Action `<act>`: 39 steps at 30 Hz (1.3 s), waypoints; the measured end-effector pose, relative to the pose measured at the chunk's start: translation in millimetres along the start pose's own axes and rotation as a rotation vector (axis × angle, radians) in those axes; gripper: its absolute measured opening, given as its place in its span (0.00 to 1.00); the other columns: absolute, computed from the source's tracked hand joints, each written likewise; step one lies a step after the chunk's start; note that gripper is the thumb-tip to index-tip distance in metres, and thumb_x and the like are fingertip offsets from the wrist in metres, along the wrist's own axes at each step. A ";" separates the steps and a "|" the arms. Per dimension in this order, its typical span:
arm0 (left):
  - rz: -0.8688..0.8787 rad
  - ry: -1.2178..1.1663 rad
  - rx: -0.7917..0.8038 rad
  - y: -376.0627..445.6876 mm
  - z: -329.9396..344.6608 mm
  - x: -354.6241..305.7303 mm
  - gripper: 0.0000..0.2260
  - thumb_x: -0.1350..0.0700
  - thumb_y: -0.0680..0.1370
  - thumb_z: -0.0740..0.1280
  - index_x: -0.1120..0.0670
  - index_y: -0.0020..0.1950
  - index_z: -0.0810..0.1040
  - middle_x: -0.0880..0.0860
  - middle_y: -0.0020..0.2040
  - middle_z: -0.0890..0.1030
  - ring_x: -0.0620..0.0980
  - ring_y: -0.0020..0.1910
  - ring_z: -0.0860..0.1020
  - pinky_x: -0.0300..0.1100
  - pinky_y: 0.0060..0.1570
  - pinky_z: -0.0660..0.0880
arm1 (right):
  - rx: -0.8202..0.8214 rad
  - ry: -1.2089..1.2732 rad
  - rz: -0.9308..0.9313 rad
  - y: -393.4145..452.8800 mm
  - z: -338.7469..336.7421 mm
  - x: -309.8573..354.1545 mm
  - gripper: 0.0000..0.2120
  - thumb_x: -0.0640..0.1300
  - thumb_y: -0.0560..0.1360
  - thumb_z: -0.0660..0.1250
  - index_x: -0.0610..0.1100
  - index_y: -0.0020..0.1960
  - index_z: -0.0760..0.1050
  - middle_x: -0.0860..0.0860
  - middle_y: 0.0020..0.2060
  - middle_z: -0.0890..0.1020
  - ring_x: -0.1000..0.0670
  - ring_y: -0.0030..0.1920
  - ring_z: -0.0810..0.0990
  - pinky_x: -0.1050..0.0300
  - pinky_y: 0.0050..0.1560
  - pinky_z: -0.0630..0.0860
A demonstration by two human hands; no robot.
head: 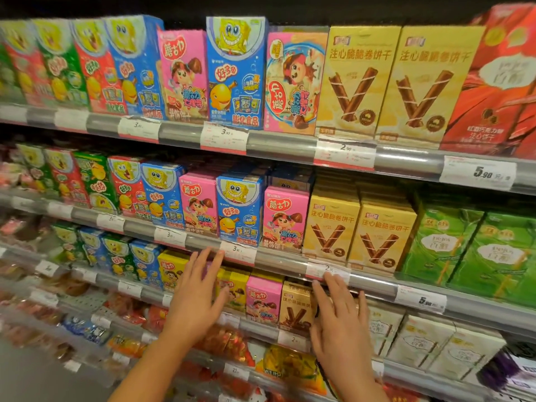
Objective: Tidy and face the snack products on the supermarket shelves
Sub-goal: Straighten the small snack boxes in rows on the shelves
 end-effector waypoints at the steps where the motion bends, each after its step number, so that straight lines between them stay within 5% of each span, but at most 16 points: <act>1: -0.012 0.000 -0.007 -0.4 -3.4 9.5 0.32 0.34 0.80 0.49 0.39 0.82 0.43 0.42 0.82 0.40 0.48 0.81 0.38 0.56 0.77 0.56 | 0.013 0.005 0.031 0.0 -0.2 4.5 0.39 0.43 0.63 0.79 0.46 0.73 0.73 0.46 0.74 0.71 0.43 0.76 0.68 0.29 0.71 0.65; 8: -0.013 -0.013 -0.060 22.7 -20.2 79.0 0.33 0.35 0.80 0.50 0.47 0.83 0.51 0.49 0.83 0.46 0.54 0.82 0.44 0.60 0.77 0.58 | 0.014 -0.006 0.214 4.1 3.2 27.1 0.38 0.43 0.68 0.76 0.48 0.76 0.69 0.46 0.75 0.70 0.42 0.77 0.66 0.32 0.73 0.64; 17: 0.118 0.040 -0.031 39.1 -30.2 122.1 0.31 0.39 0.79 0.51 0.51 0.80 0.63 0.56 0.80 0.60 0.61 0.80 0.56 0.64 0.74 0.62 | -0.068 0.094 0.485 20.9 4.4 75.0 0.35 0.44 0.76 0.71 0.47 0.80 0.62 0.45 0.76 0.64 0.43 0.75 0.65 0.44 0.66 0.75; 26: 0.161 0.065 0.018 48.2 -37.1 132.8 0.30 0.44 0.78 0.68 0.49 0.78 0.67 0.55 0.76 0.69 0.62 0.76 0.65 0.64 0.70 0.65 | -0.395 -0.050 0.286 84.0 -71.3 121.8 0.23 0.41 0.74 0.71 0.40 0.69 0.75 0.43 0.67 0.76 0.41 0.67 0.73 0.44 0.67 0.72; 33: 0.161 0.059 0.009 45.4 -44.2 128.3 0.30 0.45 0.77 0.69 0.49 0.78 0.67 0.55 0.76 0.70 0.61 0.75 0.66 0.63 0.69 0.67 | -0.178 -0.310 0.290 151.1 -90.0 123.8 0.35 0.53 0.77 0.68 0.48 0.80 0.59 0.42 0.79 0.61 0.39 0.79 0.57 0.41 0.78 0.60; 39: 0.120 0.069 0.041 43.4 -44.7 123.2 0.31 0.45 0.77 0.69 0.49 0.79 0.66 0.54 0.77 0.68 0.60 0.77 0.64 0.62 0.69 0.67 | -0.120 -0.346 0.232 151.6 -85.2 114.8 0.29 0.54 0.76 0.69 0.48 0.75 0.69 0.42 0.76 0.67 0.38 0.76 0.61 0.39 0.76 0.62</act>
Point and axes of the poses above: each hand's wrist, its own y-axis towards the middle knuckle, its own z-axis out of the palm, x = y × z, the point moved 4 cm from there along y, towards the middle knuckle
